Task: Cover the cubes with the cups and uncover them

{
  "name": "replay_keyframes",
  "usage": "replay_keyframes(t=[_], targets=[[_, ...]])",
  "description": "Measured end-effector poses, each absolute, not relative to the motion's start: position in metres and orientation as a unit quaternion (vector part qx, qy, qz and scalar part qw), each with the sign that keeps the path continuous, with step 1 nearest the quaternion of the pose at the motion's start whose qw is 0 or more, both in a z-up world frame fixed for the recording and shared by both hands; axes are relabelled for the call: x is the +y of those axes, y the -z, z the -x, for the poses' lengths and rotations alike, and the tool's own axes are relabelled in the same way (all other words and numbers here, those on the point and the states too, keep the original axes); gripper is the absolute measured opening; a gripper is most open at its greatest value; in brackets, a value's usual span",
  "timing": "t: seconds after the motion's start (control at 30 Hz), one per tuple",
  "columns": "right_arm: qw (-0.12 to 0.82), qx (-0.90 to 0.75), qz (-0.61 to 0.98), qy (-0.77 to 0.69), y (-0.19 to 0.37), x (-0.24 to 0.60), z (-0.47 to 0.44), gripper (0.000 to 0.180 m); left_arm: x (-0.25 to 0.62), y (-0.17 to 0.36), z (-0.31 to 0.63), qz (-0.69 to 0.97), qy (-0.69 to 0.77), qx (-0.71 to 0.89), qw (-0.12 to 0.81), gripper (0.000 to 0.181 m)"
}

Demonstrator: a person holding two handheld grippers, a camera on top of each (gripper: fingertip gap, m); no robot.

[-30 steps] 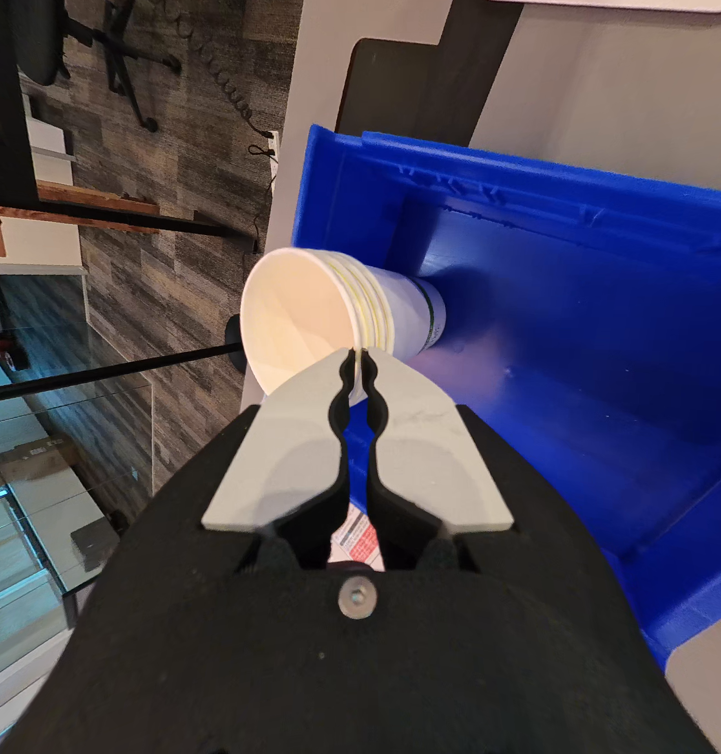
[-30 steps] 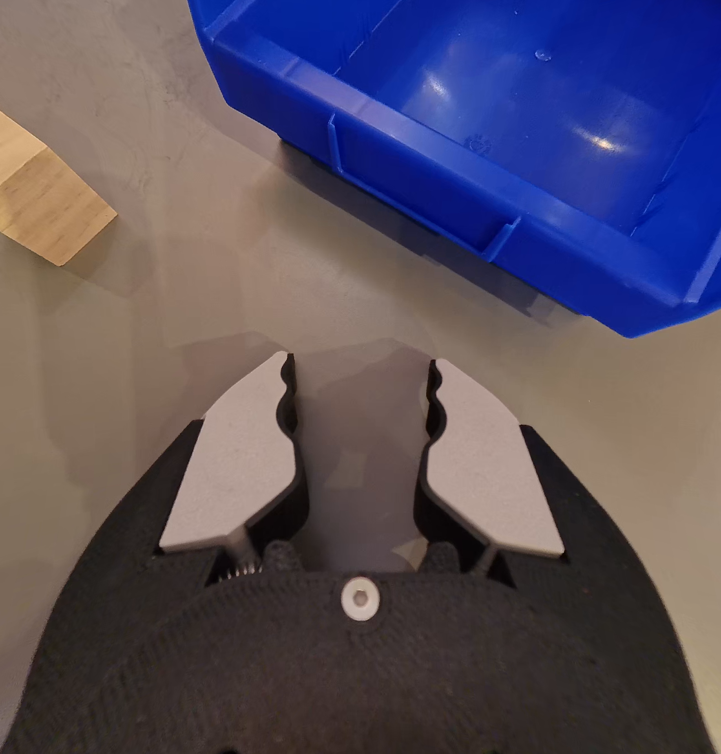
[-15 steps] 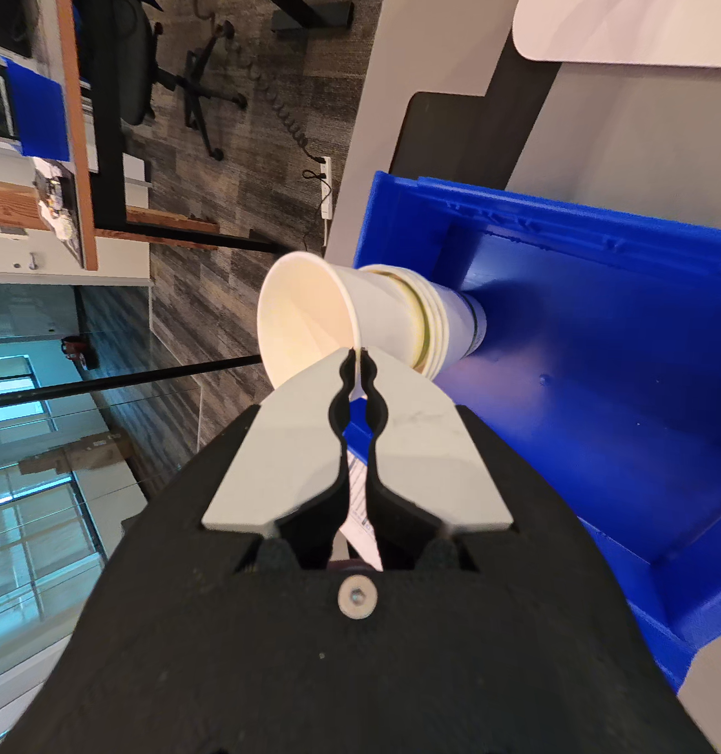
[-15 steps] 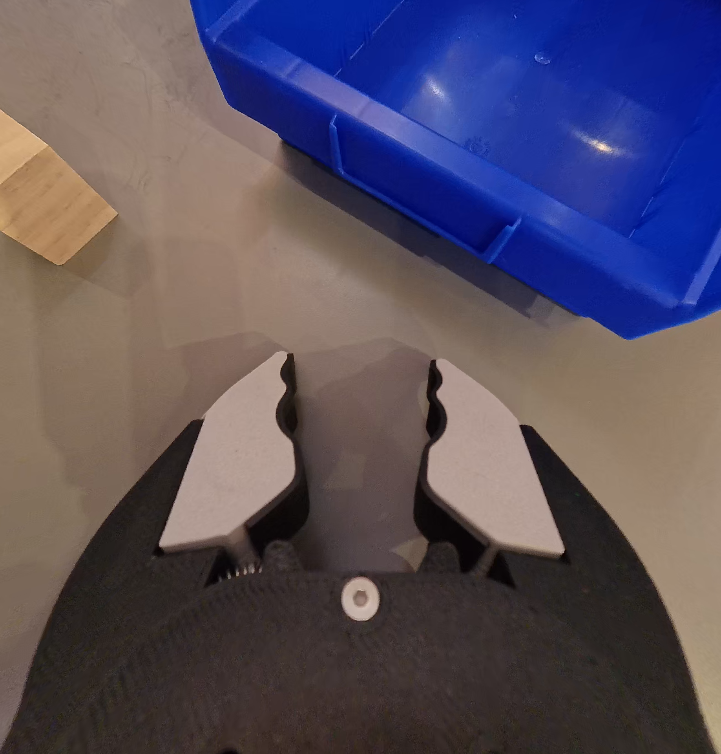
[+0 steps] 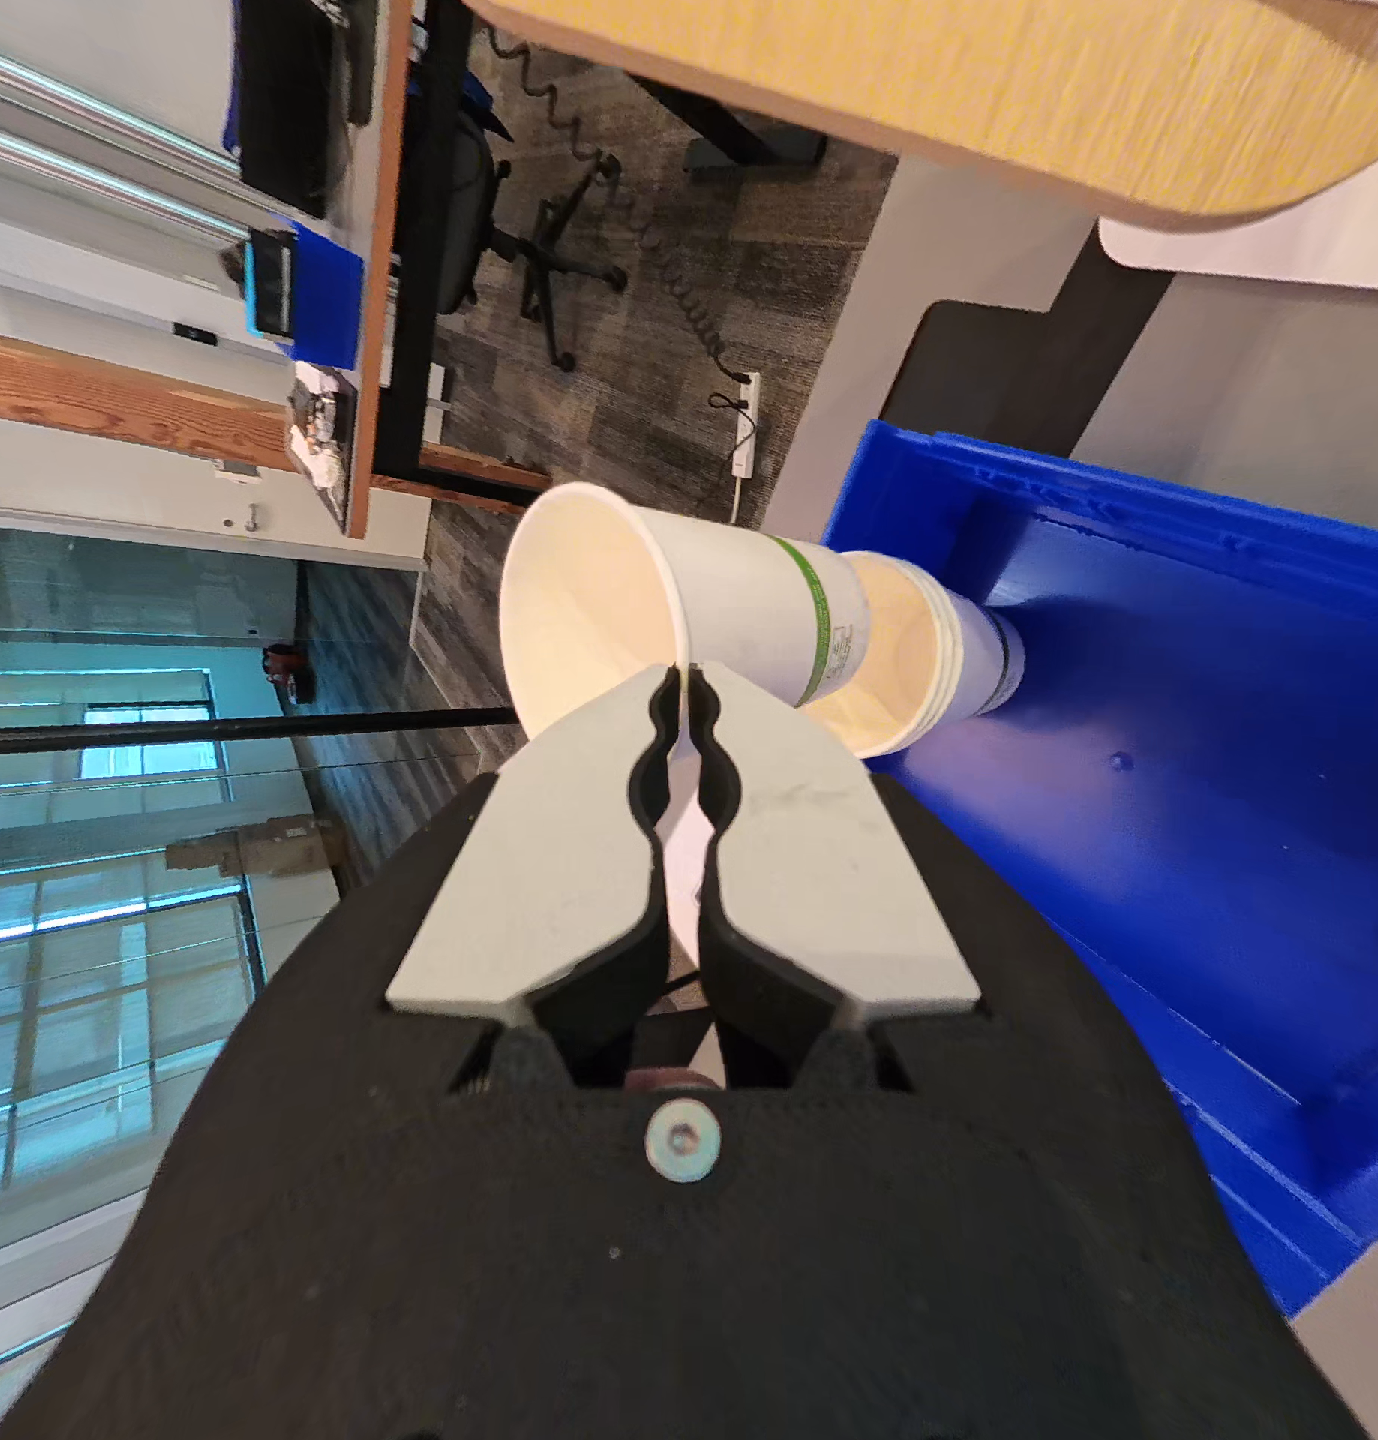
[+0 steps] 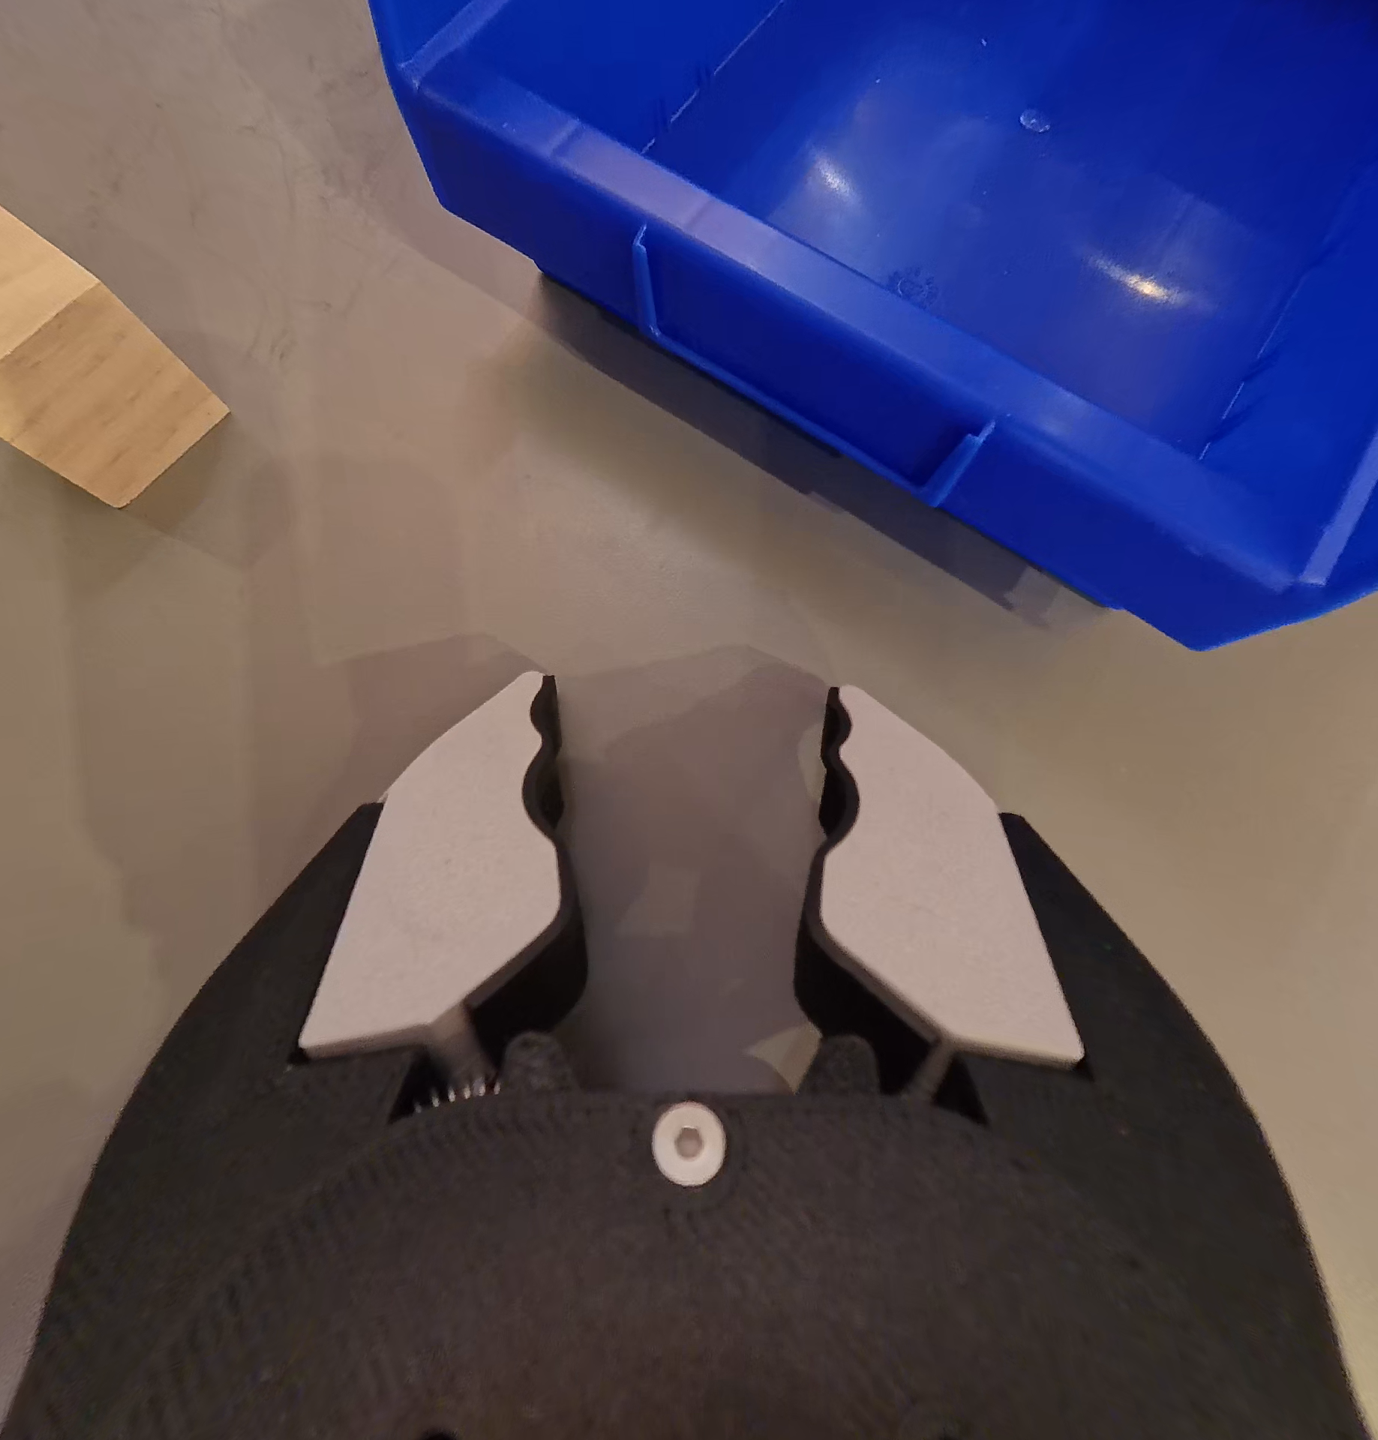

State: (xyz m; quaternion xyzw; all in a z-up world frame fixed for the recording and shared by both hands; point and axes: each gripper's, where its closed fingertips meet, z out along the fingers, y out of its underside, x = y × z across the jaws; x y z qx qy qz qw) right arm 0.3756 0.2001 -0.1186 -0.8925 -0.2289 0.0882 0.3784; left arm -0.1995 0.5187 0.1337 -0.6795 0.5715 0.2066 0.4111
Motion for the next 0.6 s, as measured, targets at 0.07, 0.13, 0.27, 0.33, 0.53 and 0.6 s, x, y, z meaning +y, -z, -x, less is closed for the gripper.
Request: replay_keyframes(t=[0.07,0.13,0.27,0.33,0.53,0.6], targets=[[0.379,-0.229,0.892,-0.088,0.119,0.2,-0.375,0.066,0.514,-0.146,0.198,0.679,-0.202,0.566,0.423,0.002],[0.379,-0.229,0.892,-0.088,0.118,0.2,-0.375,0.067,0.508,-0.159,0.196,0.676,-0.198,0.558,0.438,0.002],[0.381,-0.23,0.891,-0.087,0.118,0.2,-0.375,0.07,0.486,-0.187,0.191,0.672,-0.182,0.533,0.48,0.002],[0.383,-0.23,0.89,-0.087,0.117,0.2,-0.375,0.073,0.471,-0.199,0.185,0.669,-0.168,0.524,0.5,0.002],[0.396,-0.23,0.885,-0.088,0.113,0.199,-0.374,0.079,0.419,-0.214,0.165,0.657,-0.133,0.509,0.54,0.002],[0.407,-0.224,0.881,-0.093,0.109,0.2,-0.374,0.081,0.402,-0.214,0.158,0.656,-0.12,0.503,0.55,0.002]])
